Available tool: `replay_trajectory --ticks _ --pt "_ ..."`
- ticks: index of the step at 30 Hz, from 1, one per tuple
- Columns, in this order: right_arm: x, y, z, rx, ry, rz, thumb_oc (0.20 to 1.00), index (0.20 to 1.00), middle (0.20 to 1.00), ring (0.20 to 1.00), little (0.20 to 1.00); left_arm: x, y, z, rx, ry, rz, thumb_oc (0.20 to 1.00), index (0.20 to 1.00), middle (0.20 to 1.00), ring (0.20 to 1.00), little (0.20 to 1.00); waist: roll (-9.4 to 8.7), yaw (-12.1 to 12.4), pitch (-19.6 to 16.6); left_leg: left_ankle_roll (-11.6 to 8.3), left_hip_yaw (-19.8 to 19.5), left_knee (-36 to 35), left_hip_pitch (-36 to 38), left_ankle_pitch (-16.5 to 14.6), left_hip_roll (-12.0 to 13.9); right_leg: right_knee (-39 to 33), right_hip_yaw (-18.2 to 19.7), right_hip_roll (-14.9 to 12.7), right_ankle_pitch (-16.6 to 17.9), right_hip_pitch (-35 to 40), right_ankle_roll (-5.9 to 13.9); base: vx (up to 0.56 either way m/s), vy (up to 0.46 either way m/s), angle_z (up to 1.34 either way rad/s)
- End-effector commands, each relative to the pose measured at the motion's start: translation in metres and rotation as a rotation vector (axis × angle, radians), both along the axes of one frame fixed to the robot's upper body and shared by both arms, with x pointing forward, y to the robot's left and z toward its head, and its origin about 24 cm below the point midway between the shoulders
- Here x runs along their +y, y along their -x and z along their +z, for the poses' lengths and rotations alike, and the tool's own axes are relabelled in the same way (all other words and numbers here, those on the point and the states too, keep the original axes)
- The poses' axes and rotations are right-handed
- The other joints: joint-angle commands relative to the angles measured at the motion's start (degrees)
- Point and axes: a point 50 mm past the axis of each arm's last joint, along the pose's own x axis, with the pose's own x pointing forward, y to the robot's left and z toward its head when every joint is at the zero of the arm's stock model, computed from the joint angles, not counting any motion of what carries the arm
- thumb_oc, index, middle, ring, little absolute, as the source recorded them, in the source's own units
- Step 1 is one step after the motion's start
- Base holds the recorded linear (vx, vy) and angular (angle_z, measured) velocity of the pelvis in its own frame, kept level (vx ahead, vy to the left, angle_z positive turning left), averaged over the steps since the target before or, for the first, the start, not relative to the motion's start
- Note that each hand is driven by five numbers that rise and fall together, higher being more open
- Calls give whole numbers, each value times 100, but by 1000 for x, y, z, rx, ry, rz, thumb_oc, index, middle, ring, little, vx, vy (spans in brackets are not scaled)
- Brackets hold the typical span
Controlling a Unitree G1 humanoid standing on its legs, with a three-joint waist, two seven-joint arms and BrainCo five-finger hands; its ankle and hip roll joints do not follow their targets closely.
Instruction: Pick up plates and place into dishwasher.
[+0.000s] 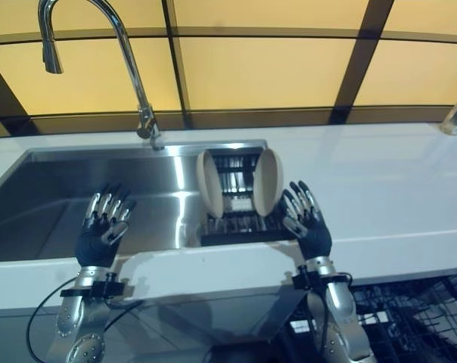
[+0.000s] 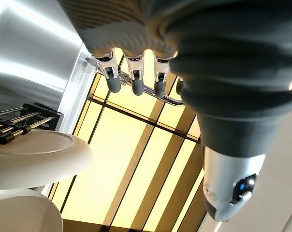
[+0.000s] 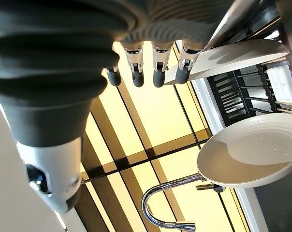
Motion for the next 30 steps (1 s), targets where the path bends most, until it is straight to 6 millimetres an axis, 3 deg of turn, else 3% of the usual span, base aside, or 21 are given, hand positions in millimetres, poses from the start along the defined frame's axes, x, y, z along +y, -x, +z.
replay_trajectory --ticks 1,13,21,24,30 --pt "3 -6 33 -174 -17 23 1000 1000 1000 1000 1000 8 0 20 -108 -36 19 1000 1000 1000 1000 1000 -91 -112 63 304 -97 189 -516 -168 -95 326 -261 80 -485 -124 -6 0 0 0" --pt "4 -6 33 -176 -16 29 1000 1000 1000 1000 1000 6 0 22 -136 -25 2 1000 1000 1000 1000 1000 -89 -121 70 307 -83 209 -500 -178 -87 344 -266 75 -489 -113 -2 0 0 0" --pt "3 -6 33 -176 -14 26 1000 1000 1000 1000 1000 3 -1 27 -171 -116 -19 1000 1000 1000 1000 1000 -67 -154 55 306 -56 192 -479 -171 -81 330 -244 81 -488 -99 0 0 0 0" --pt "4 -7 33 -176 -11 31 1000 1000 1000 1000 1000 5 -3 37 -228 -175 -10 1000 1000 1000 1000 1000 -45 -182 55 294 -36 191 -468 -162 -74 333 -221 82 -486 -99 0 0 0 0" --pt "9 -11 35 -164 5 64 1000 1000 1000 1000 1000 2 -14 77 -440 -469 50 1000 1000 1000 1000 1000 43 -301 3 266 16 163 -418 -125 -59 363 -159 87 -498 -99 11 13 21 -1"
